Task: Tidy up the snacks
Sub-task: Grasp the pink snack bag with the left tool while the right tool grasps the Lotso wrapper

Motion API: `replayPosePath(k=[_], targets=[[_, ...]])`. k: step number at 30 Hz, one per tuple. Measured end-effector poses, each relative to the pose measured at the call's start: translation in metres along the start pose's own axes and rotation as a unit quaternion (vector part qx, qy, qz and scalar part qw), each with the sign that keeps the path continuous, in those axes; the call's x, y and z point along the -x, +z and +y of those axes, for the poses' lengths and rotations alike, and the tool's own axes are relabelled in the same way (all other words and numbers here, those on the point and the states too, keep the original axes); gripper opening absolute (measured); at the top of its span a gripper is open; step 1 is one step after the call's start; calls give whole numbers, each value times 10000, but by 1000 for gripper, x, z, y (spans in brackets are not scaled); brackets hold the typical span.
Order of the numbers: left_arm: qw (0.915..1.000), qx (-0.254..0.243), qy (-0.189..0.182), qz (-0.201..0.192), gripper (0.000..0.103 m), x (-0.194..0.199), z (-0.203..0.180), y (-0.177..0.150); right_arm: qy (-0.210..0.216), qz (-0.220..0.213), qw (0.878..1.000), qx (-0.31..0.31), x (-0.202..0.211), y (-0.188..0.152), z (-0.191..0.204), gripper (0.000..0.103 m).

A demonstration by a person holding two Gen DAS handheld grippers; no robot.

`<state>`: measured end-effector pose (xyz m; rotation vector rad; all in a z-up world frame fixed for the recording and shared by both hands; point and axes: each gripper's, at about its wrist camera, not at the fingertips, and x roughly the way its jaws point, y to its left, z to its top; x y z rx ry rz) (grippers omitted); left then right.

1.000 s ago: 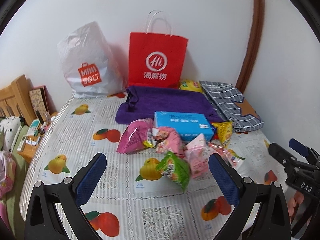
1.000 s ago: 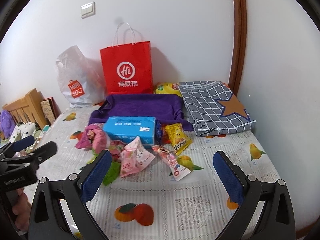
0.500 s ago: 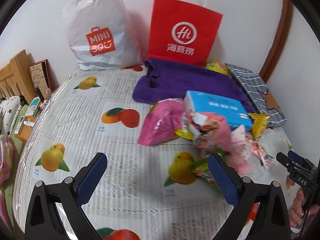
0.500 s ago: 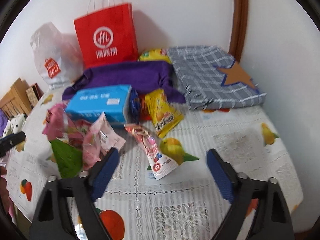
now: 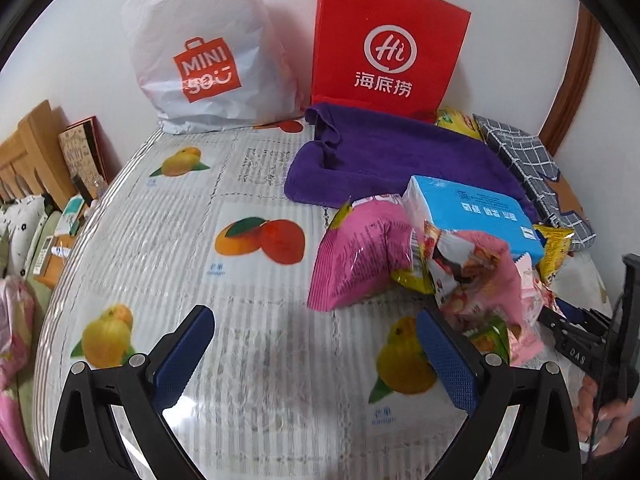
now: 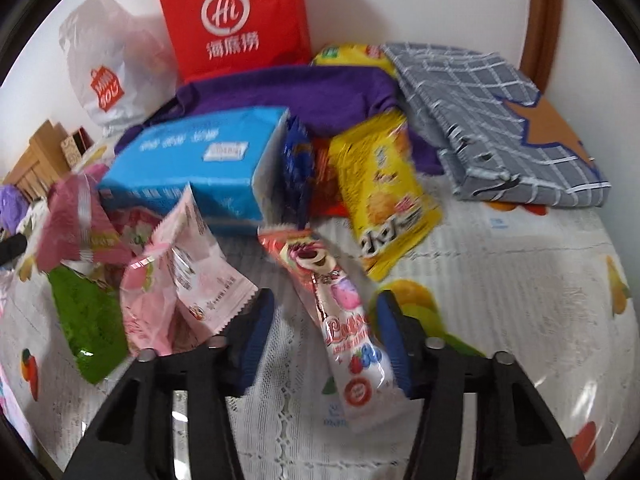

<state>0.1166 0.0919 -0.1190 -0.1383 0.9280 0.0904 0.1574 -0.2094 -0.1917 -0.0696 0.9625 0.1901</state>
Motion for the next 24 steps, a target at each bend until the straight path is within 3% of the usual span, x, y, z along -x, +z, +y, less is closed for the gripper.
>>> replayPosePath(k=[3,6,12,20,23,24], targets=[[9999,53,-121,-27,101,-7,-1,14,-44,-120,9997,210,4,-5,6,29],[9998,34,-190,-63,101,-14,-5,30,12,-133,9996,250,11,-10,6,25],[9996,-179,-205,63,101,-43,-11,50,88,-122,9998,111,16,-17,-4,25],[9951,40,-887,429,101,-79,-7,54,-85,-144,9997,180,15,-18,0,27],[9920,82,-1171,468,85,-82,-7,53,-85,-126,9998,132,15,-16,0,25],[9898,79,-1334,489,70,-81,-7,53,-90,-123,9998,122,16,-16,0,24]])
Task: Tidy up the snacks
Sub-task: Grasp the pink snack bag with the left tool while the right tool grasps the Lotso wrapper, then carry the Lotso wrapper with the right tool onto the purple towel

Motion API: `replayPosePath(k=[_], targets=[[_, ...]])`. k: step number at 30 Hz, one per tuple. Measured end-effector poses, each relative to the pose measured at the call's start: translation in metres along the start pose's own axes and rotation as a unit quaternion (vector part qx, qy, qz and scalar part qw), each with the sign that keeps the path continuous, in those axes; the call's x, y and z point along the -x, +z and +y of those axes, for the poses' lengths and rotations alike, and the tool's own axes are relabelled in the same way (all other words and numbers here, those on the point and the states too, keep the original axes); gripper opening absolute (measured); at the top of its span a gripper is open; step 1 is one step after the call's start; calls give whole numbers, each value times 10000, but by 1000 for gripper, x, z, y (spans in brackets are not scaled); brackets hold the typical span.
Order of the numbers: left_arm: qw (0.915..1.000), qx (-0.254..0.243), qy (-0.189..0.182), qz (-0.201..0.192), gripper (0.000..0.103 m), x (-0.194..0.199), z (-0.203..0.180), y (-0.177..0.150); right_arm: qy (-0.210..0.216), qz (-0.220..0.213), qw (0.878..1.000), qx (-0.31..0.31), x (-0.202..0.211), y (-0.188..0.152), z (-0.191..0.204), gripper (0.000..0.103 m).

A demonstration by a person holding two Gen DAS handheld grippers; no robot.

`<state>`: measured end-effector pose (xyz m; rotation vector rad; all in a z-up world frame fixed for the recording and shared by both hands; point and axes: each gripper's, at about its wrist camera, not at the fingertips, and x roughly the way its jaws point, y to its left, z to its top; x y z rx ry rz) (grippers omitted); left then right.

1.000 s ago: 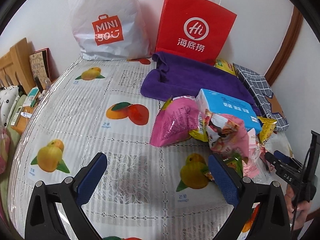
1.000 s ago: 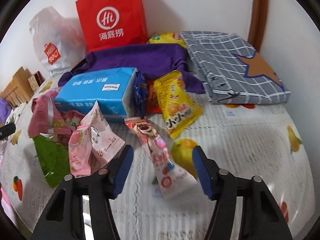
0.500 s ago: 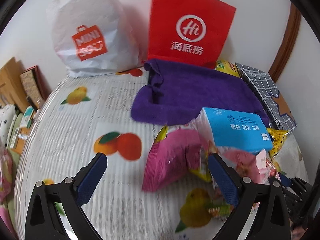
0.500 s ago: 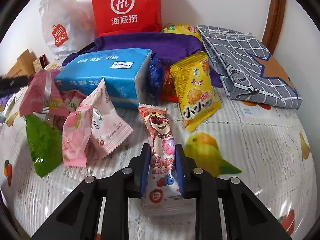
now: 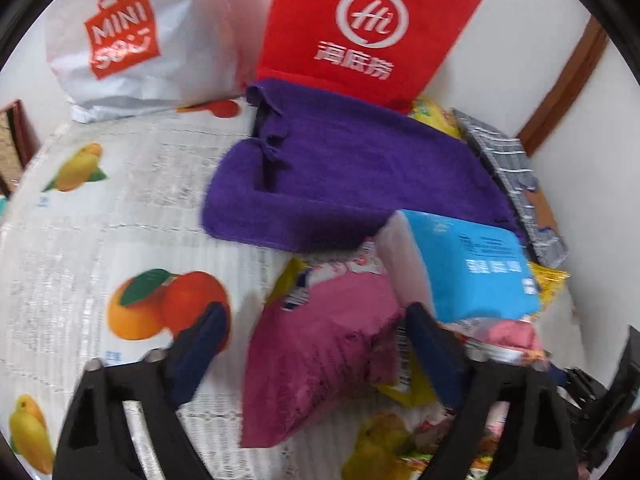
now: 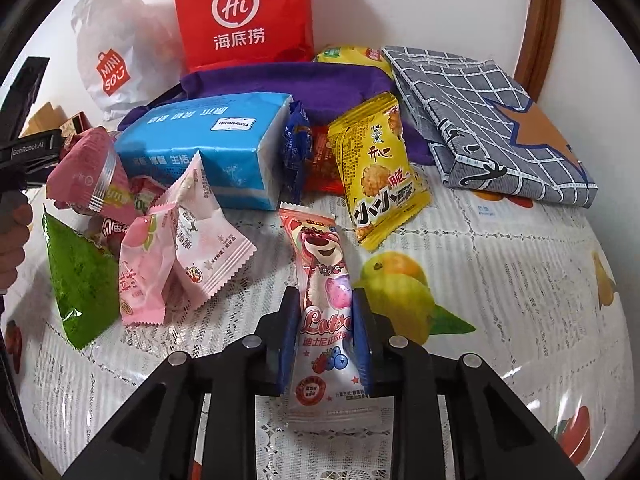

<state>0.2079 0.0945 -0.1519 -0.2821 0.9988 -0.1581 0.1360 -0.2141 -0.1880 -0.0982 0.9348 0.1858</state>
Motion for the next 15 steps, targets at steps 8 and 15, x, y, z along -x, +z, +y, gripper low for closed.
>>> replayPosePath(k=[8,15], targets=[[9996,-212,152,-92,57,27,-1,-20,-59,-18,10000,7,17,-4,8,22],[9992,-150,297,-240,57,66,9,-43,-46,-130,9997,-210,39,-7,9,23]])
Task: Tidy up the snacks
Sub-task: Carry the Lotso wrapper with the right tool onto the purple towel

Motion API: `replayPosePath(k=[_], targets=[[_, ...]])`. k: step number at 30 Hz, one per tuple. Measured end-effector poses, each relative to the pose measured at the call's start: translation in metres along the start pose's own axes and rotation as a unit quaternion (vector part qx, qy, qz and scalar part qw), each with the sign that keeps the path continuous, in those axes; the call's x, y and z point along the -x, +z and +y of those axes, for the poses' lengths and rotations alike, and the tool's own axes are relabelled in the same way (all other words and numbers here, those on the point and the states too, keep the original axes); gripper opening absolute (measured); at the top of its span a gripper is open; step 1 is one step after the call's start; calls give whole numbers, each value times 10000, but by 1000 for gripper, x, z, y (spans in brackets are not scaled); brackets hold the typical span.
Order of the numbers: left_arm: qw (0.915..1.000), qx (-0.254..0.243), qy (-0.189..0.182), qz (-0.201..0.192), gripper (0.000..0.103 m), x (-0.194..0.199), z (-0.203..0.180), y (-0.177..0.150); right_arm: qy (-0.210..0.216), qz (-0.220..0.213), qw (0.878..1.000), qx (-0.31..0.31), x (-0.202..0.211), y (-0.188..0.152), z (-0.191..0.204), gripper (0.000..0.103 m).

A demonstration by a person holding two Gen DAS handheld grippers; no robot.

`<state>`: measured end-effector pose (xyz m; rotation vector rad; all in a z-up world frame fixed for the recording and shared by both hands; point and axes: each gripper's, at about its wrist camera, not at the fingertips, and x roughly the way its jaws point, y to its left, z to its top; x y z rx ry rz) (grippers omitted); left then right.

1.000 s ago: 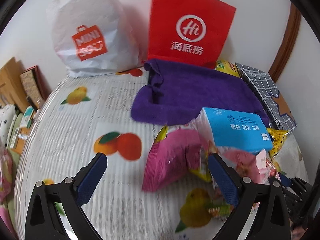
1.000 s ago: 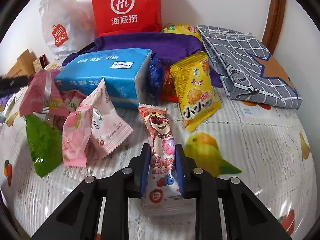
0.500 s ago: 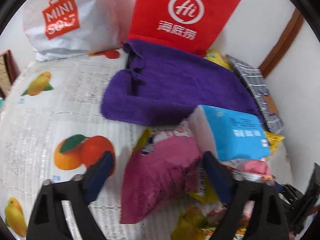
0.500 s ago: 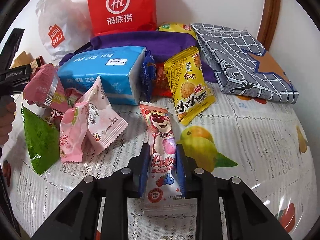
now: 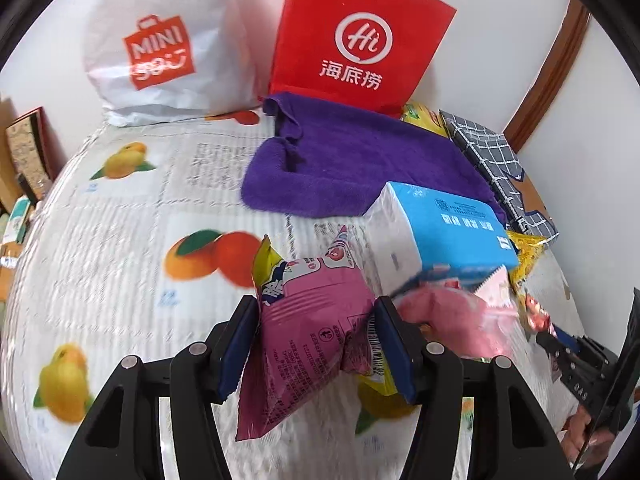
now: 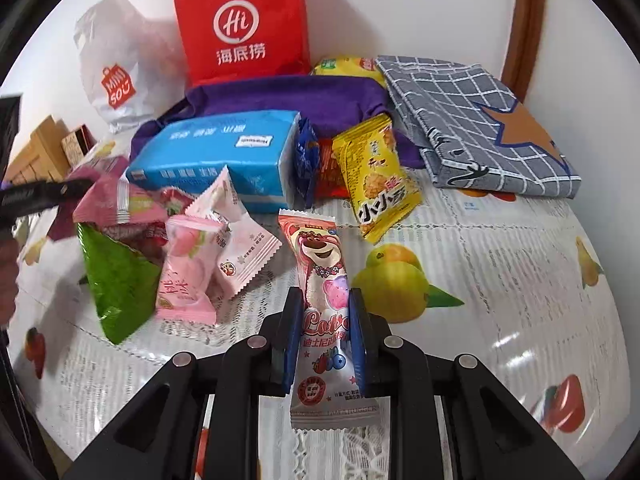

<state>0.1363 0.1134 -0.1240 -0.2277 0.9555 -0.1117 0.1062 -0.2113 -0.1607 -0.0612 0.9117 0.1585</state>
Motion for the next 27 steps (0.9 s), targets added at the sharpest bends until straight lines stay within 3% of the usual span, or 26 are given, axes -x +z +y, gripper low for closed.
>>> replayPosePath(k=[14,22,27], targets=[[9985,-326,-59,-433,57,55,-43,0,-25,-378,9991,-201,46,27,12,23],[9969,-524,-232,-536,57,61,-67,17,-45,-560,9984,-35,59,48,22,23],[9959,-712,-97,-553,57,55,-82,35,69,-591,9982,6,56,70,32,23]])
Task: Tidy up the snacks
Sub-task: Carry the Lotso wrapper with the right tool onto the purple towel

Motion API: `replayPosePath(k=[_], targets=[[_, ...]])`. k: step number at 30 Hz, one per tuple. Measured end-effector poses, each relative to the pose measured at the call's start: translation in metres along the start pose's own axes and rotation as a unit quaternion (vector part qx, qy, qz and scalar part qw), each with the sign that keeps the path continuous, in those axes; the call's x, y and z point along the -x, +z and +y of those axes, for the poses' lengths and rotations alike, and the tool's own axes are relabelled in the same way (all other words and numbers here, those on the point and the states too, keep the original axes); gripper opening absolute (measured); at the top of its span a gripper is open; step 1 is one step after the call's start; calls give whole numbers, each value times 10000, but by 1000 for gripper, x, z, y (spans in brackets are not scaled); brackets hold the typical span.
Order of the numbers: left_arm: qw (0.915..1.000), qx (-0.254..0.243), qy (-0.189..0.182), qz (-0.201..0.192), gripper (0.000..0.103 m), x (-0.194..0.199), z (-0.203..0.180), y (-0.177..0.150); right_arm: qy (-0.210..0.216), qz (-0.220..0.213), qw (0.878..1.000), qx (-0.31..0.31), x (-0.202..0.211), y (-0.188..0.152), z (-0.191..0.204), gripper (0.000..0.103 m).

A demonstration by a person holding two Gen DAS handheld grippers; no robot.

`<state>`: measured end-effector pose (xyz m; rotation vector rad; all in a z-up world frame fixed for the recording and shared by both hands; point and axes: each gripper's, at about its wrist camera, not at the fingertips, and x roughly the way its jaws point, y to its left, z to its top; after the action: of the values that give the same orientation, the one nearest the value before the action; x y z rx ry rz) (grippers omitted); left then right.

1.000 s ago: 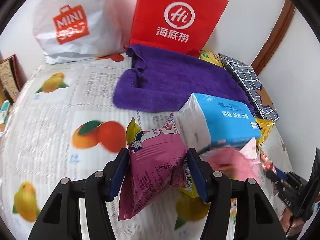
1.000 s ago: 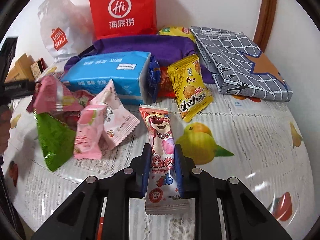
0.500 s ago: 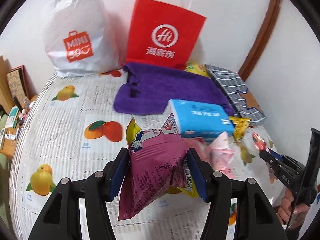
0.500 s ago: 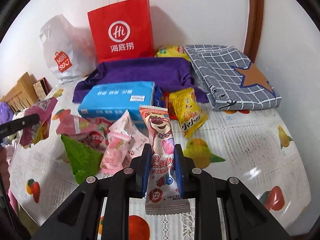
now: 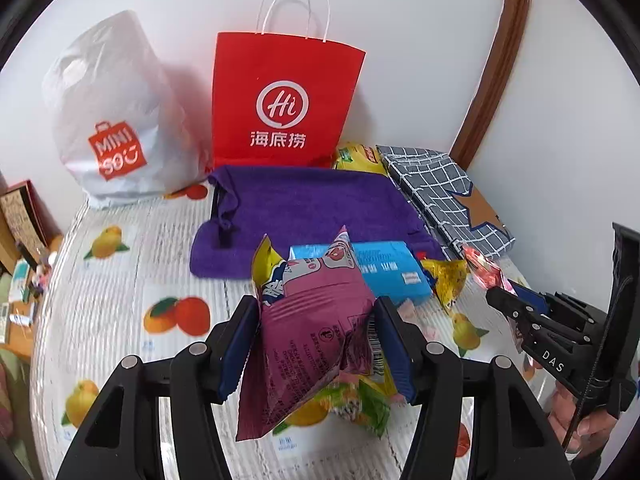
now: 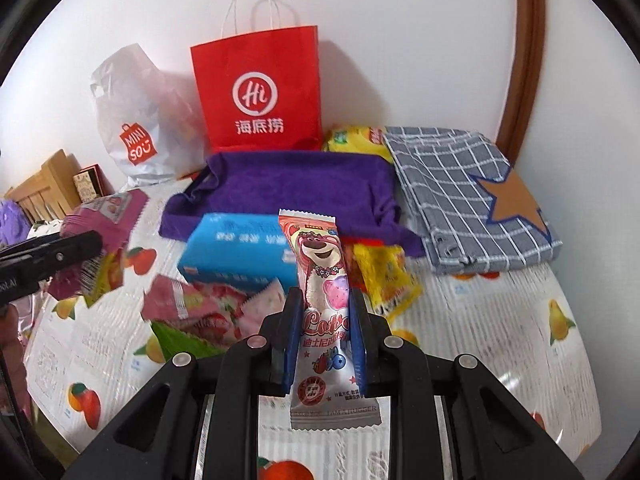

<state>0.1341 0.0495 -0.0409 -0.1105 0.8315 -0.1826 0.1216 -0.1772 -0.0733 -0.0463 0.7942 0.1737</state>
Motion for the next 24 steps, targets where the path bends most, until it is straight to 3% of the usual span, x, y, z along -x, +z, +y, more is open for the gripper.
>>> replayPosePath(k=[7,15,24], targets=[[9999,30,154,-26,57,-14,6,30,48,-124,9997,186,-20,32,14,22],[9994,104,307,-86,57,-33,19,77,164,-118,9998,69,-51,94,10,22],[9993,276,253,30,57,-79,34,124,128,-83,9999,71,-95,143,6,23]])
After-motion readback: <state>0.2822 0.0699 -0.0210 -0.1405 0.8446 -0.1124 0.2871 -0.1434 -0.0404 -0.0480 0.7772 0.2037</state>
